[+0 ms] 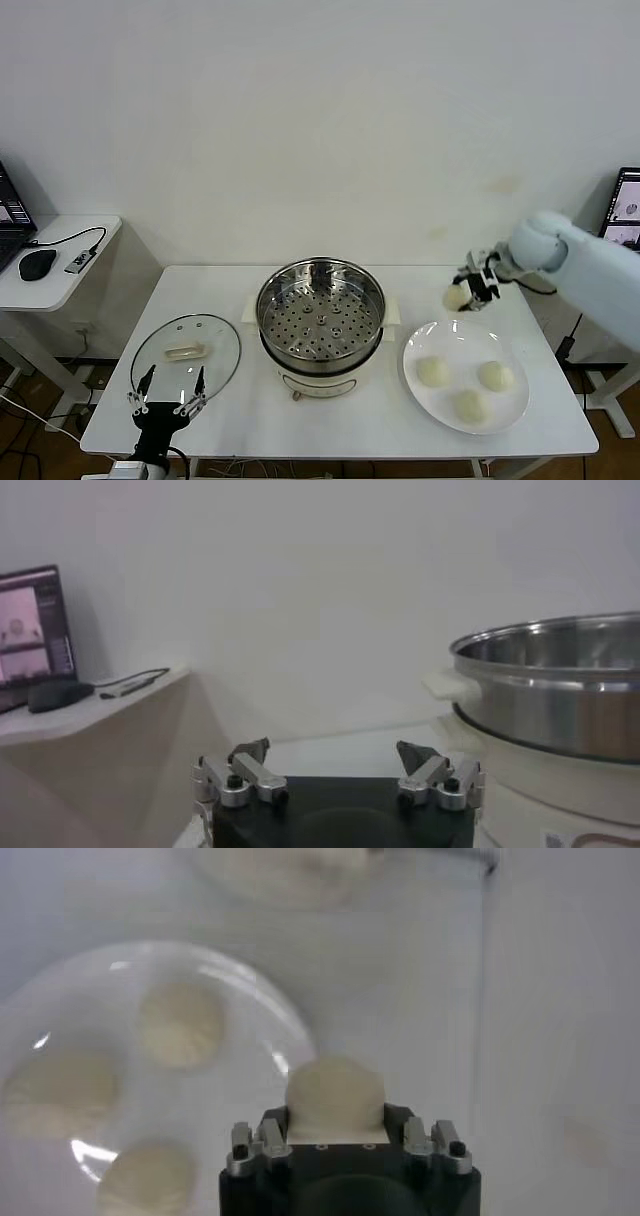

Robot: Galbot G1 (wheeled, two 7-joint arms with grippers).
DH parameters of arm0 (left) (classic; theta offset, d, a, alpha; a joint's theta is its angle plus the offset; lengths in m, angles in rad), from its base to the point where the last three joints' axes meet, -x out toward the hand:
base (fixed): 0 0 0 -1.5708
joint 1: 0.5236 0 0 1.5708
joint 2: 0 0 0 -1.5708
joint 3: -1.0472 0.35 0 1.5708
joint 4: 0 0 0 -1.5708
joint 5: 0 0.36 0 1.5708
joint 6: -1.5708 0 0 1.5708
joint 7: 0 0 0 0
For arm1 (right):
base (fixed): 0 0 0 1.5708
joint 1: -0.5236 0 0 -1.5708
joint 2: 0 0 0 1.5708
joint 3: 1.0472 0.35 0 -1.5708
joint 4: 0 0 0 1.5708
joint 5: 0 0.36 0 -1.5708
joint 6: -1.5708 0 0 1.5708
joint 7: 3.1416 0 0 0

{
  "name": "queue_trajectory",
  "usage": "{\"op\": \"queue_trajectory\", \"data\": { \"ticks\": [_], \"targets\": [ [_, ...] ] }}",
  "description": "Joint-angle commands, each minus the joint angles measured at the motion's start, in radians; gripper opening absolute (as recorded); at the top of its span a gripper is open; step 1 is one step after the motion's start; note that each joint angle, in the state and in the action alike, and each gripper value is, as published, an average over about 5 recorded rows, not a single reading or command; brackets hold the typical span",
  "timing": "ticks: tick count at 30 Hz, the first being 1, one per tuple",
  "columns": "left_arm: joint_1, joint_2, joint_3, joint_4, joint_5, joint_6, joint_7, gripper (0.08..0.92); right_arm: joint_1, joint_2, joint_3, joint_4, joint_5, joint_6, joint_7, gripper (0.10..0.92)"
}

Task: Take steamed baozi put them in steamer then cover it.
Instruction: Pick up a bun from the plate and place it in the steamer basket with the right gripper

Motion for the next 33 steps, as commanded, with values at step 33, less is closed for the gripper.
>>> {"op": "queue_trajectory", "data": {
  "ticks": [33],
  "targets": [
    [-0.026, -0.013, -0.015, 0.015, -0.067, -0.033, 0.014, 0.823, 0.071, 0.688, -0.323, -0.381, -0.347, 0.654, 0.099, 0.594]
  ]
}}
